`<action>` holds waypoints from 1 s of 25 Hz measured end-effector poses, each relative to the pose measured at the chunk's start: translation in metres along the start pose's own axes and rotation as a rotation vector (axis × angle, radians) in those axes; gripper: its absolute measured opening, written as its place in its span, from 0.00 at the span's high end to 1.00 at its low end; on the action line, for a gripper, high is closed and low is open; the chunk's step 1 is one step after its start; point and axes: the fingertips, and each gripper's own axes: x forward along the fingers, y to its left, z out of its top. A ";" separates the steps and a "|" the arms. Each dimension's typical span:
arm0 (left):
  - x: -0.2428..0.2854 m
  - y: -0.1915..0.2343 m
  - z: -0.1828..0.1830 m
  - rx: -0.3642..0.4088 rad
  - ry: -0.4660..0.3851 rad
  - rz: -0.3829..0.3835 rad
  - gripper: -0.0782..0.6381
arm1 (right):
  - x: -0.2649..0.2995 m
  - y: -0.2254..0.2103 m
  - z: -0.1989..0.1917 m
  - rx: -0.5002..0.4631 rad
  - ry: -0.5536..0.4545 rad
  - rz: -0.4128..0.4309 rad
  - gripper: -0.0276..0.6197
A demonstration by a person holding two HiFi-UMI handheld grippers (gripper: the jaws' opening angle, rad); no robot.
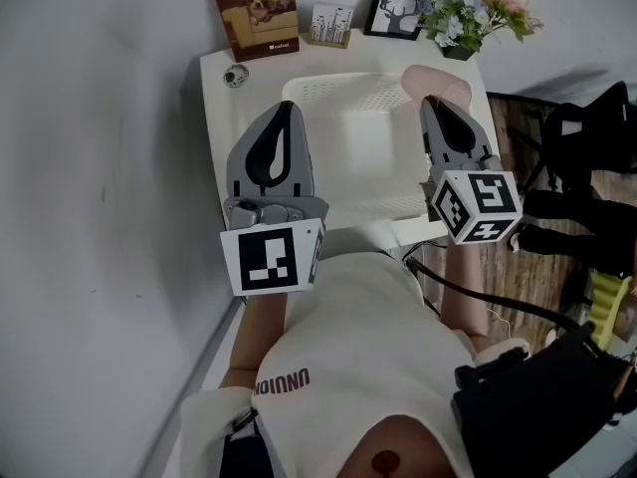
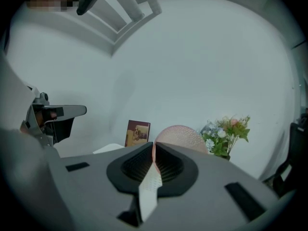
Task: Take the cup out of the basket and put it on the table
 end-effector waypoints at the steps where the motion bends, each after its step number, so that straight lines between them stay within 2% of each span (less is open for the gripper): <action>1: 0.000 0.000 0.000 0.004 0.000 0.002 0.88 | 0.000 0.000 0.002 -0.001 -0.009 -0.001 0.91; 16: 0.001 0.001 0.000 0.022 -0.004 -0.002 0.88 | -0.010 0.001 0.027 -0.022 -0.144 -0.023 0.91; 25: 0.002 0.001 0.000 0.030 -0.004 -0.004 0.88 | -0.011 0.003 0.033 -0.039 -0.175 -0.026 0.91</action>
